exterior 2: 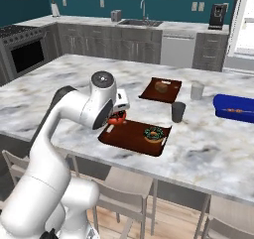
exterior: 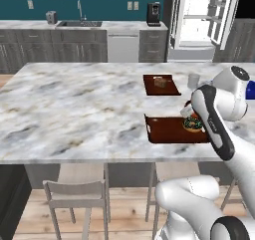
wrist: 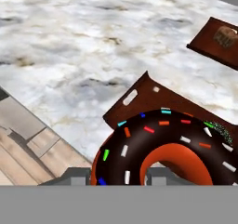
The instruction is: Take the donuts from the fridge and place them on the empty tray on the dining counter.
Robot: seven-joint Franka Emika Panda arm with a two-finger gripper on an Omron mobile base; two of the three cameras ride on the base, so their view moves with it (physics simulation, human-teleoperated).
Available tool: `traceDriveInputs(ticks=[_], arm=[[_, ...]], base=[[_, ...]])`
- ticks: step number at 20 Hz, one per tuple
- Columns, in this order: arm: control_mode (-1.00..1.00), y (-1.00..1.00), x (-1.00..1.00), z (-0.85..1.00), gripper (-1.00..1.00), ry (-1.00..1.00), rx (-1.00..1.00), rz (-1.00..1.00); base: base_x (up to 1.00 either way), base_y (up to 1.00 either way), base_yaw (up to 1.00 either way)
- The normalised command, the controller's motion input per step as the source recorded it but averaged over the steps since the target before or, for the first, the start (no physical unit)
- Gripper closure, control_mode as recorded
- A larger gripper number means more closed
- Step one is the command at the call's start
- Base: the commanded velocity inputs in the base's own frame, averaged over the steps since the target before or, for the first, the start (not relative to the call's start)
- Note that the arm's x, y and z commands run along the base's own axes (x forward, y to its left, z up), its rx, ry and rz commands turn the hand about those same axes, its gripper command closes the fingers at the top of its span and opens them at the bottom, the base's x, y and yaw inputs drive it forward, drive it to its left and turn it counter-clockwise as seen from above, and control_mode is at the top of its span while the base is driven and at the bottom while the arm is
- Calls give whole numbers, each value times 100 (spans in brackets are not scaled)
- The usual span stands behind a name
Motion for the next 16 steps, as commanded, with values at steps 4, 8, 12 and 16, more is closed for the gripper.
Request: traceDriveInputs(ticks=[4, 8, 12, 16], arm=[[-100, 0, 39, -49, 100, 0, 0, -1], [-100, 0, 39, -53, 100, 0, 0, 0], [-100, 0, 41, -51, 100, 0, 0, 0], [-100, 0, 47, -51, 100, 0, 0, -1]], base=[[0, 0, 0], [0, 0, 0], [0, 0, 0], [0, 0, 0]])
